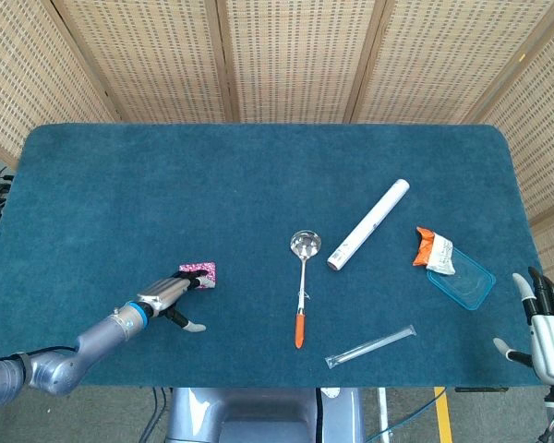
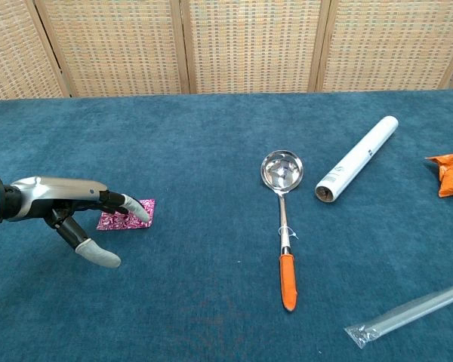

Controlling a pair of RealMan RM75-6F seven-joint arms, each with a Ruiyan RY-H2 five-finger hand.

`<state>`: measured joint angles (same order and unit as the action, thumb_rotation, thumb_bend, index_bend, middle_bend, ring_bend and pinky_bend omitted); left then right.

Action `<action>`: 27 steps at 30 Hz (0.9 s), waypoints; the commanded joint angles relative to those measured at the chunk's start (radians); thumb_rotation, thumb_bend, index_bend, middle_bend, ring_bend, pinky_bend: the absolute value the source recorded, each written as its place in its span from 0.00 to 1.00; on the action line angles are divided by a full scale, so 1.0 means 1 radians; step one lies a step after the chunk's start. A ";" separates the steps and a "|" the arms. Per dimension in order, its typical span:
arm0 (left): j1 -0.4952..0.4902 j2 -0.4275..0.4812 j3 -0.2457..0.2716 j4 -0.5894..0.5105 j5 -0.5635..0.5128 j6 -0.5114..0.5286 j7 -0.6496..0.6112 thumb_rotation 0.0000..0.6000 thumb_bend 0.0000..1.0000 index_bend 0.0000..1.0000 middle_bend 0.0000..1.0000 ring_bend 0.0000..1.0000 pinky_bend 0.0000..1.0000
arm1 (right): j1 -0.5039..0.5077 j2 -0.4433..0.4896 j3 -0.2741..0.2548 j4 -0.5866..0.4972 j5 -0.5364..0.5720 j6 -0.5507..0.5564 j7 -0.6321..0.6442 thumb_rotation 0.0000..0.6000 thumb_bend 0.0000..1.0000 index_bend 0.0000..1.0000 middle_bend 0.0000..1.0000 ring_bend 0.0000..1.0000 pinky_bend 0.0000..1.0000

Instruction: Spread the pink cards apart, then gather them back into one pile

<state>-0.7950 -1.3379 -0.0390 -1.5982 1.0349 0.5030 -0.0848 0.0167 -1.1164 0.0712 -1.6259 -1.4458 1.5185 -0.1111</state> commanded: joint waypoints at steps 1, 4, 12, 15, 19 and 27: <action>0.003 0.004 0.009 -0.009 0.006 0.004 0.003 0.70 0.00 0.15 0.00 0.00 0.00 | 0.000 -0.001 0.001 0.001 0.001 -0.001 0.003 1.00 0.00 0.05 0.00 0.00 0.00; 0.004 0.009 0.019 -0.020 0.013 0.005 0.009 0.71 0.00 0.15 0.00 0.00 0.00 | -0.001 -0.001 -0.001 0.003 0.000 -0.002 0.007 1.00 0.00 0.05 0.00 0.00 0.00; 0.010 0.018 0.041 -0.048 0.029 0.014 0.017 0.70 0.00 0.15 0.00 0.00 0.00 | -0.004 0.000 -0.002 0.004 0.000 -0.003 0.015 1.00 0.00 0.05 0.00 0.00 0.00; 0.012 0.024 0.048 -0.062 0.038 0.019 0.022 0.70 0.00 0.15 0.00 0.00 0.00 | -0.004 0.000 -0.002 0.004 0.000 -0.004 0.019 1.00 0.00 0.05 0.00 0.00 0.00; 0.013 0.033 0.058 -0.085 0.051 0.024 0.031 0.69 0.00 0.15 0.00 0.00 0.00 | -0.005 0.001 -0.002 0.005 0.000 -0.003 0.023 1.00 0.00 0.05 0.00 0.00 0.00; 0.009 0.037 0.082 -0.117 0.069 0.024 0.056 0.69 0.00 0.15 0.00 0.00 0.00 | -0.010 0.004 -0.003 0.004 -0.002 0.001 0.030 1.00 0.00 0.05 0.00 0.00 0.00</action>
<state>-0.7848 -1.3013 0.0392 -1.7123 1.1012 0.5270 -0.0326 0.0071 -1.1123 0.0682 -1.6218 -1.4482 1.5196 -0.0809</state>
